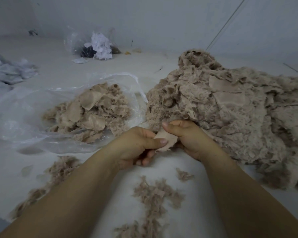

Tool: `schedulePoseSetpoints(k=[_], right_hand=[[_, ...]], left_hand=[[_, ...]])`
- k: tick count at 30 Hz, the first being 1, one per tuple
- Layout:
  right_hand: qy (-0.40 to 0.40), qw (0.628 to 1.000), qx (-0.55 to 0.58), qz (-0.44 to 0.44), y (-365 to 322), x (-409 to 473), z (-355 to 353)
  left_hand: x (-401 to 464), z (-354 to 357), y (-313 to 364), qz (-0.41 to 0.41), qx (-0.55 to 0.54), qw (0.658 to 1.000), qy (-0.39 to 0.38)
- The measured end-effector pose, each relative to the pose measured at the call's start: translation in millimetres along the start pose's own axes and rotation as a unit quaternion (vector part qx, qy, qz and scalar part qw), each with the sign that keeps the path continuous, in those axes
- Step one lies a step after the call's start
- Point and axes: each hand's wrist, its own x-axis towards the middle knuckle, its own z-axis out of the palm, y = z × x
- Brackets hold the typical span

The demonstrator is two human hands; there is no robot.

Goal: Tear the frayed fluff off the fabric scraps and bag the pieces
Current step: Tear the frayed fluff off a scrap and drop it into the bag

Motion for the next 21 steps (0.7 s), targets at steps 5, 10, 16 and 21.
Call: schedulePoseSetpoints(k=[5, 10, 16, 21], right_hand=[[0.002, 1.000, -0.014, 0.006, -1.9, -0.3, 1.8], [0.037, 0.999, -0.014, 0.012, -2.1, 1.4, 2.6], [0.039, 0.999, -0.027, 0.016, -1.1, 3.2, 1.5], [0.027, 0.999, -0.027, 0.005, 0.4, 4.5, 0.1]], left_hand=[[0.5, -5.9, -1.3, -0.002, -0.024, 1.000, -0.010], [10.6, -16.9, 7.2, 0.081, -0.088, 0.986, 0.114], [29.0, -27.9, 16.9, 0.132, -0.187, 0.939, 0.258], [45.1, -1.5, -2.6, 0.078, 0.218, 0.931, 0.282]])
